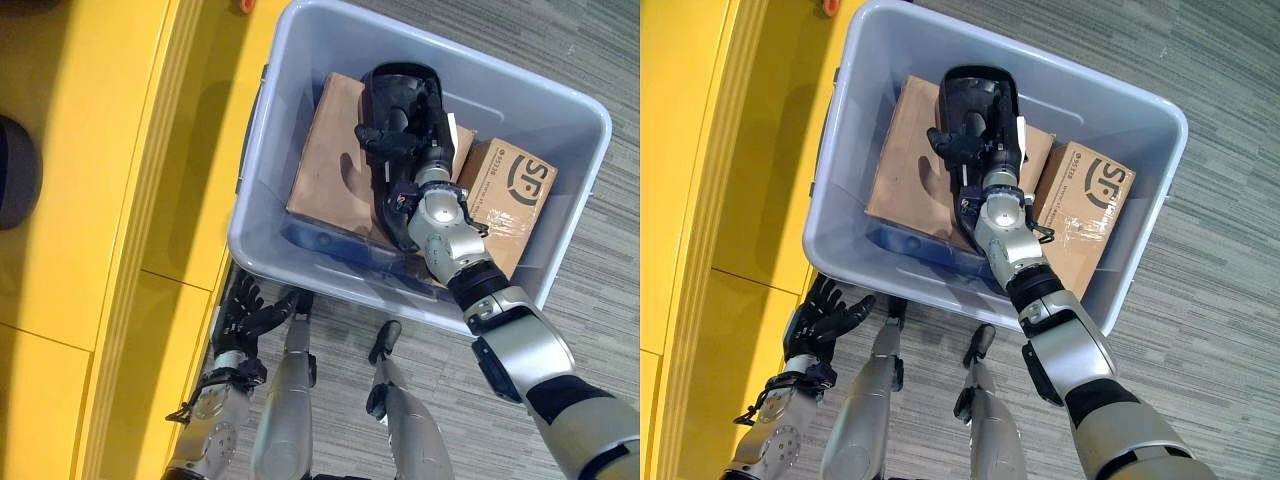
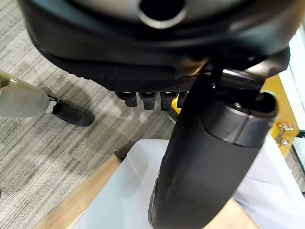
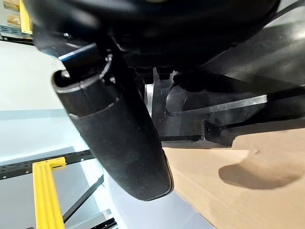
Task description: Move parts from the plastic box to the shelf.
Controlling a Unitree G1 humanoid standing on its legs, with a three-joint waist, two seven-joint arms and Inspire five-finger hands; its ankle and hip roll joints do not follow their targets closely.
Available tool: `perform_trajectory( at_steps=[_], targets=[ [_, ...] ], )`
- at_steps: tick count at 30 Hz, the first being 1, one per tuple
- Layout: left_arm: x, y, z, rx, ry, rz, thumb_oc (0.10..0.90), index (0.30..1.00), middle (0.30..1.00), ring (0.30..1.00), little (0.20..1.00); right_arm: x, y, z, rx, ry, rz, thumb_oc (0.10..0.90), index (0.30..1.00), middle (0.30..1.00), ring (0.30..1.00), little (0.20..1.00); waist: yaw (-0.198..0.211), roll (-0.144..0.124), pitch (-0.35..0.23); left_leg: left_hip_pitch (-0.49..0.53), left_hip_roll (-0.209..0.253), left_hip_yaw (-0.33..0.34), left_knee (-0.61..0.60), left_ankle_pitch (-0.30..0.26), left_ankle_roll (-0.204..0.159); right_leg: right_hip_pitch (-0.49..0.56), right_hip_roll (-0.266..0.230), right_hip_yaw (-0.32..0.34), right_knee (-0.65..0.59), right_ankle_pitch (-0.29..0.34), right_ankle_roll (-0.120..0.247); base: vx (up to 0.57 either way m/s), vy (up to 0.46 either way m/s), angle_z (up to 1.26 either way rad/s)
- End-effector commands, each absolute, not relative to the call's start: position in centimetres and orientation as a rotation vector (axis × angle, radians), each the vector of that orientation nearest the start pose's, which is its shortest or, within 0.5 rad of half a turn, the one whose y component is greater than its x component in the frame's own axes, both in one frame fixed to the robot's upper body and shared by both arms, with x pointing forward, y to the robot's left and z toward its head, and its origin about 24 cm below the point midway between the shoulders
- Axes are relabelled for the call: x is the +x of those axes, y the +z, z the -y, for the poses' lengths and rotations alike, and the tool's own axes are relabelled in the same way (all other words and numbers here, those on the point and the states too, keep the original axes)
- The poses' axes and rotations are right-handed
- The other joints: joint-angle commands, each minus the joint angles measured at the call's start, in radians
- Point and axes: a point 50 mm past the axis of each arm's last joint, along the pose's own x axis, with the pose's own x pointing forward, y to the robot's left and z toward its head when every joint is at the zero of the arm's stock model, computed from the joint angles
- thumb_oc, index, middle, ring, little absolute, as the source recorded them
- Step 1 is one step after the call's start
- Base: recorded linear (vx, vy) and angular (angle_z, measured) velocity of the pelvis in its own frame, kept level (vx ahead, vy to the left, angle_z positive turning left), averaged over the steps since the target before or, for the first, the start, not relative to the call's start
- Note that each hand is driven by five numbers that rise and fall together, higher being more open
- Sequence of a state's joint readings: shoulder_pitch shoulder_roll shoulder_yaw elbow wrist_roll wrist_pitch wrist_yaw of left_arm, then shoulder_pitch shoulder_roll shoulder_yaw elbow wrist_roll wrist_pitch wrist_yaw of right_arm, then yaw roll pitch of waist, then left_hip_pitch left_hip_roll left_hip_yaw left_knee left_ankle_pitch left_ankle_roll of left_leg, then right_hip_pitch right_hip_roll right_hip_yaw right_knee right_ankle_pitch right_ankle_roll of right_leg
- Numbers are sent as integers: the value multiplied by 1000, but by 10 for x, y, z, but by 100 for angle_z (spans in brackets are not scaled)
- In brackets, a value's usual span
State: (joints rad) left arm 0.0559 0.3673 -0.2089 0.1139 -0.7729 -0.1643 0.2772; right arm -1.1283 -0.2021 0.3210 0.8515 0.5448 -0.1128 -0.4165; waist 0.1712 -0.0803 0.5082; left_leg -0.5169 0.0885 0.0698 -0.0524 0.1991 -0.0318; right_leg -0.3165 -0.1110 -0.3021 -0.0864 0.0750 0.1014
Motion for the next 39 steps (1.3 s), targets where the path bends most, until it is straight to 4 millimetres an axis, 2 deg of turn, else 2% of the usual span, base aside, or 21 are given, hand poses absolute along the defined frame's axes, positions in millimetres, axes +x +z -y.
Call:
perform_trajectory(
  at_steps=[1, 2, 3, 5, 6, 7, 9, 10, 12, 17, 19, 24, 25, 29, 30, 31, 33, 34, 35, 38, 39],
  targets=[
    [231, 37, -205, -386, 205, 4, 900, 1000, 1000, 1000, 1000, 411, 251, 74, -30, 2, 355, 900, 1000, 1000, 1000, 1000, 42, -15, 12, 35, -11, -18, -11, -59, -14, 70, -37, -6, -1, 9, 60, 0, 0, 0],
    [231, 37, -205, -386, 205, 4, 900, 1000, 1000, 1000, 1000, 411, 251, 74, -30, 2, 355, 900, 1000, 1000, 1000, 1000, 42, -15, 12, 35, -11, -18, -11, -59, -14, 70, -37, -7, -1, 9, 60, 0, 0, 0],
    [231, 39, -206, -378, 206, 15, 900, 1000, 1000, 1000, 1000, 408, 252, 63, -170, 39, 395, 900, 1000, 1000, 1000, 1000, 44, -16, 12, 30, -14, -20, -11, -59, -13, 65, -37, -8, -1, 9, 61, 0, 0, 0],
    [231, 40, -206, -377, 208, 18, 900, 1000, 1000, 1000, 1000, 407, 253, 62, -202, 38, 407, 900, 1000, 1000, 1000, 1000, 45, -16, 12, 29, -14, -22, -10, -59, -12, 66, -37, -9, -1, 8, 61, 8, 0, 3],
    [232, 41, -208, -367, 217, 29, 900, 1000, 1000, 1000, 1000, 404, 254, 53, -387, 72, 462, 900, 1000, 1000, 1000, 1000, 48, -19, 12, 24, -16, -24, -7, -61, -11, 65, -37, -11, -1, 6, 61, 0, 0, 0],
    [232, 41, -208, -367, 217, 29, 900, 1000, 1000, 1000, 1000, 404, 254, 53, -387, 72, 462, 900, 1000, 1000, 1000, 1000, 48, -19, 12, 24, -16, -24, -7, -61, -11, 65, -37, -11, -1, 6, 61, 0, 0, 0],
    [231, 44, -211, -345, 221, 53, 900, 1000, 1000, 1000, 1000, 398, 247, 41, -721, 143, 542, 900, 1000, 1000, 1000, 1000, 50, -23, 12, 16, -19, -32, -1, -63, -10, 66, -36, -16, -1, 2, 61, 0, 0, 0],
    [231, 44, -211, -346, 221, 53, 900, 1000, 1000, 1000, 1000, 397, 247, 41, -721, 144, 542, 900, 1000, 1000, 1000, 1000, 49, -23, 12, 16, -19, -32, -1, -63, -10, 66, -36, -17, -1, 2, 61, 12, -17, 3],
    [230, 46, -213, -338, 225, 64, 900, 1000, 1000, 1000, 1000, 393, 246, 36, -838, 166, 595, 900, 1000, 1000, 1000, 1000, 50, -26, 12, 15, -21, -35, 0, -64, -10, 68, -35, -20, -1, 0, 62, 9, -5, 6],
    [228, 48, -217, -331, 224, 81, 900, 1000, 1000, 1000, 1000, 389, 227, 30, -1081, 257, 615, 900, 1000, 1000, 1000, 1000, 54, -30, 12, 9, -24, -41, 0, -62, -10, 70, -34, -25, -1, -3, 62, 5, -7, 6],
    [227, 47, -218, -333, 226, 79, 900, 1000, 1000, 1000, 1000, 390, 217, 34, -1117, 278, 591, 900, 1000, 1000, 1000, 1000, 54, -33, 12, 12, -24, -43, 0, -66, -11, 74, -34, -27, -1, -7, 63, 16, -9, 8],
    [226, 45, -218, -334, 215, 77, 900, 1000, 1000, 1000, 1000, 391, 210, 41, -1217, 298, 583, 900, 1000, 1000, 1000, 1000, 53, -37, 12, 12, -22, -44, -1, -67, -12, 74, -33, -27, -1, -7, 63, 1, -1, 1],
    [226, 45, -219, -333, 212, 77, 900, 1000, 1000, 1000, 1000, 392, 208, 46, -1280, 311, 580, 900, 1000, 1000, 1000, 1000, 53, -40, 12, 10, -20, -44, 0, -66, -12, 72, -32, -26, -1, -8, 64, 0, 0, 0],
    [225, 46, -221, -336, 194, 90, 900, 1000, 1000, 1000, 1000, 392, 211, 58, -1464, 347, 608, 900, 1000, 1000, 1000, 1000, 53, -44, 12, 11, -21, -45, 1, -67, -14, 74, -31, -28, -1, -12, 65, 0, 0, 0],
    [225, 46, -220, -336, 194, 90, 900, 1000, 1000, 1000, 1000, 392, 211, 58, -1464, 347, 607, 900, 1000, 1000, 1000, 1000, 53, -43, 12, 11, -21, -45, 0, -67, -14, 73, -31, -28, -1, -12, 65, 0, 0, 0],
    [224, 46, -221, -339, 183, 88, 900, 1000, 1000, 1000, 1000, 393, 213, 67, -1577, 360, 618, 900, 1000, 1000, 1000, 1000, 55, -46, 12, 10, -22, -47, -1, -66, -15, 74, -31, -29, -1, -13, 66, 0, 0, 0],
    [223, 45, -223, -335, 174, 87, 900, 1000, 1000, 1000, 1000, 391, 217, 74, -1686, 392, 632, 900, 1000, 1000, 1000, 1000, 55, -47, 12, 11, -22, -47, -1, -67, -16, 76, -32, -30, -1, -14, 67, 9, -11, 3],
    [223, 45, -222, -336, 173, 87, 900, 1000, 1000, 1000, 1000, 391, 217, 75, -1687, 391, 631, 900, 1000, 1000, 1000, 1000, 55, -46, 12, 10, -22, -48, -1, -67, -16, 75, -32, -31, -1, -13, 67, 5, -4, 5],
    [222, 45, -223, -339, 165, 87, 900, 1000, 1000, 1000, 1000, 390, 222, 83, -1746, 404, 634, 900, 1000, 1000, 1000, 1000, 55, -47, 12, 9, -23, -49, 1, -68, -16, 75, -31, -30, -1, -14, 67, 5, -7, 5],
    [221, 44, -224, -341, 155, 84, 900, 1000, 1000, 1000, 1000, 388, 226, 89, -1832, 432, 640, 900, 1000, 1000, 1000, 1000, 55, -50, 12, 8, -23, -51, 3, -68, -16, 75, -31, -31, -1, -14, 68, 2, -2, 1],
    [221, 45, -224, -344, 146, 88, 900, 1000, 1000, 1000, 1000, 385, 234, 93, -1875, 445, 651, 900, 1000, 1000, 1000, 1000, 54, -51, 12, 9, -24, -52, 3, -68, -16, 75, -31, -30, -1, -15, 69, 0, 0, 0]
  ],
)
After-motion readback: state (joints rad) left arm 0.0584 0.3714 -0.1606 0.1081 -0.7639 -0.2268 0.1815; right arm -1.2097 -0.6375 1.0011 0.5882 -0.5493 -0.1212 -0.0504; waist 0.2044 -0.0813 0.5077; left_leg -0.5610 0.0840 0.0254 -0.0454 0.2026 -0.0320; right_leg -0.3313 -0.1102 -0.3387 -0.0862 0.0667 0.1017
